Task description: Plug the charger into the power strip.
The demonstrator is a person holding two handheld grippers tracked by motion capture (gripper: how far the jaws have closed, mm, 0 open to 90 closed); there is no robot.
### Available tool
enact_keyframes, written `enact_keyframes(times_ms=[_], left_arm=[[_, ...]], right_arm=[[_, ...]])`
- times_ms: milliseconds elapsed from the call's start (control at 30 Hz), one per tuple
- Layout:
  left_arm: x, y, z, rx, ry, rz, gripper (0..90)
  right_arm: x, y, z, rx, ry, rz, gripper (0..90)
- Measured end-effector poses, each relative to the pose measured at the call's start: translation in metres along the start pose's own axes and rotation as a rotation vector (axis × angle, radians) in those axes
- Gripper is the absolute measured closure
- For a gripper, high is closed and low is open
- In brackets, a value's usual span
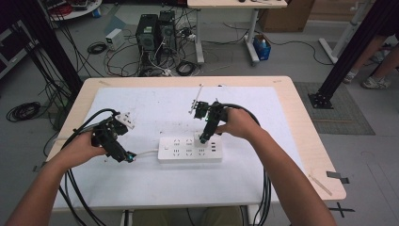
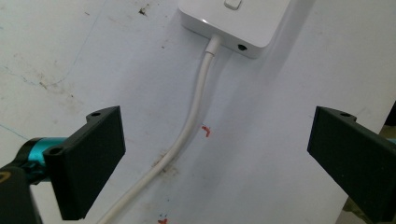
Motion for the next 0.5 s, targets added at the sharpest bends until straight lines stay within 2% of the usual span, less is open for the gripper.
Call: enact_keyframes(times_ms=[67, 100, 200, 233, 267, 367, 467, 500], left_arm=[[0.0, 0.001, 0.0, 0.003, 0.004, -0.002, 4.2], [0.0, 0.002, 0.001, 0.001, 0.006, -0.002, 4.2], [0.001, 0.004, 0.0, 0.002, 0.011, -0.011, 4.2], [0.002, 0.004, -0.001, 0.001, 0.012, -0.013, 4.2], [0.002, 0.005, 0.0, -0.003, 0.016, -0.012, 4.2], [0.003, 0.007, -0.001, -0.004, 0.019, -0.017, 4.2], [0.003, 0.009, -0.002, -0.008, 0.034, -0.025, 4.2], [0.003, 0.009, -0.002, -0.01, 0.038, -0.026, 4.2]], right_arm=[[0.01, -0.01, -0.005, -0.06, 0.003, -0.017, 13.0], [0.015, -0.015, -0.008, -0.073, -0.011, -0.027, 12.9], [0.029, -0.034, -0.014, -0.158, -0.06, -0.03, 12.9], [0.035, -0.04, -0.015, -0.178, -0.071, -0.042, 12.9], [0.041, -0.047, -0.016, -0.189, -0.063, -0.061, 12.9], [0.058, -0.069, -0.018, -0.228, -0.106, -0.094, 12.9], [0.065, -0.095, -0.014, -0.26, -0.052, -0.049, 12.6], [0.066, -0.103, -0.013, -0.267, -0.05, -0.036, 6.1]])
Point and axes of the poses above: each handheld gripper's, and its own axes: x roughly backward along the jaws, y roughly out of its top, z roughly to its left, the point moved 5 cm from there along -x, roughly forward along the jaws, and after that the axes turned 2 degrees about -x, right-handed, at the moved point
